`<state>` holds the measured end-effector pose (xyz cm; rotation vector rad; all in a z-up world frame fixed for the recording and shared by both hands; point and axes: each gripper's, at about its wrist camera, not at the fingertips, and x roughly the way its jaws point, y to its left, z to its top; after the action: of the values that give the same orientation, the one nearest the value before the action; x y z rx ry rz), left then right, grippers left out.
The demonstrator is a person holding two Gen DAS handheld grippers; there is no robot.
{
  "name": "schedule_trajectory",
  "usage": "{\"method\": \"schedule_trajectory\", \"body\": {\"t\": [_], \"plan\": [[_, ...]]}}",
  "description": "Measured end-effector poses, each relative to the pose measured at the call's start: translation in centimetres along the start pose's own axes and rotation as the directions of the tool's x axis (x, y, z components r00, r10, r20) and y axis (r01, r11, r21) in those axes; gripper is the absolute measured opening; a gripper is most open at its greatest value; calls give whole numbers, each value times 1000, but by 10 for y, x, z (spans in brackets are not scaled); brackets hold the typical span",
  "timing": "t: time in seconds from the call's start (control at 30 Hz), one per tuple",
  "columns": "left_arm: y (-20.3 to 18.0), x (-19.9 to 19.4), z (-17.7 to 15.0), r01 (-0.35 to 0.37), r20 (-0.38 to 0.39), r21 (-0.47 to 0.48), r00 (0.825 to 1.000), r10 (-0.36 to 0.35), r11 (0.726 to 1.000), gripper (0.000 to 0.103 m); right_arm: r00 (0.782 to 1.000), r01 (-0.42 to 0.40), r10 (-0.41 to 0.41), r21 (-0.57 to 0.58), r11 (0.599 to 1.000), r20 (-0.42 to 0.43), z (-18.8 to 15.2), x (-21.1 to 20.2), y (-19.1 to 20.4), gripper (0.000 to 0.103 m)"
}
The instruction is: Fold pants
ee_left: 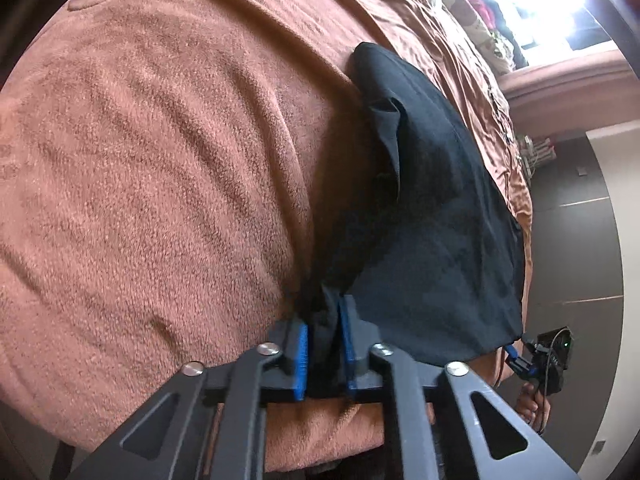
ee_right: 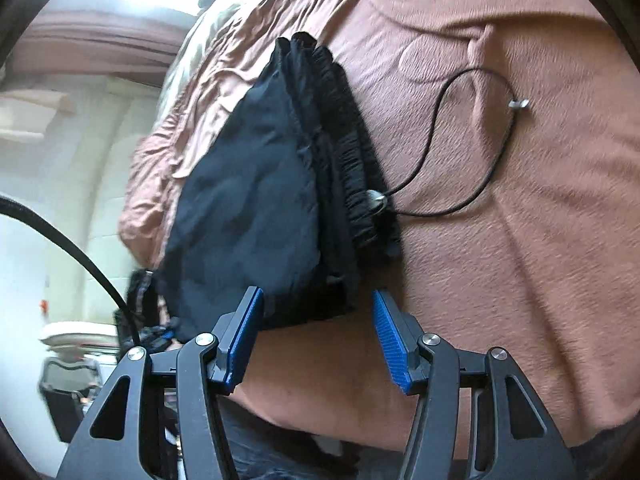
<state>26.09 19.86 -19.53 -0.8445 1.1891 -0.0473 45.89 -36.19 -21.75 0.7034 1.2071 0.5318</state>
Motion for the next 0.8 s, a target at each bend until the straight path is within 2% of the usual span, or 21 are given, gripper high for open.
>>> {"method": "schedule_trajectory", "body": {"t": [0.13, 0.27, 0.3, 0.37, 0.47, 0.53, 0.57, 0.6, 0.63, 0.67, 0.7, 0.8], "plan": [[-6, -5, -5, -9, -9, 5, 1000, 9, 1000, 8, 998, -50, 48, 61, 997, 35, 10, 1, -8, 54], [-8, -13, -6, -3, -9, 7, 1000, 3, 1000, 8, 998, -55, 54, 44, 998, 17, 12, 6, -2, 53], [-9, -15, -6, -3, -8, 12, 1000, 3, 1000, 8, 999, -51, 50, 40, 998, 17, 13, 7, -1, 49], [-10, -17, -7, -8, -7, 25, 1000, 8, 1000, 8, 999, -46, 45, 47, 998, 20, 14, 7, -1, 24], [-12, -15, -6, -4, -11, 26, 1000, 4, 1000, 8, 997, -36, 33, 46, 998, 68, 11, 1, 0, 11], [-14, -13, -5, -15, -11, 28, 1000, 15, 1000, 9, 995, -40, 37, 39, 998, 89, 9, -5, -1, 8], [-15, -12, -4, -13, -9, 22, 1000, 13, 1000, 13, 995, -39, 37, 27, 999, 96, 7, -8, 1, 7], [-14, -11, -5, -11, -9, 13, 1000, 12, 1000, 23, 994, -31, 30, 6, 1000, 107, 4, -12, 3, 6], [-13, -11, -6, -9, -8, 7, 1000, 9, 1000, 30, 993, -19, 20, -9, 1000, 116, -1, -17, 5, 5], [-12, -10, -8, -2, -2, 0, 1000, 2, 1000, 45, 992, -5, 7, -21, 1000, 129, -3, -19, 4, 5], [-10, -10, -9, 2, 8, -7, 1000, -2, 1000, 55, 991, -1, 3, -19, 1000, 134, -7, -21, 3, 5], [-4, -12, -17, 25, 49, -35, 999, -23, 999, 61, 990, 22, -21, -8, 1000, 139, -13, -19, -3, 4]]}}
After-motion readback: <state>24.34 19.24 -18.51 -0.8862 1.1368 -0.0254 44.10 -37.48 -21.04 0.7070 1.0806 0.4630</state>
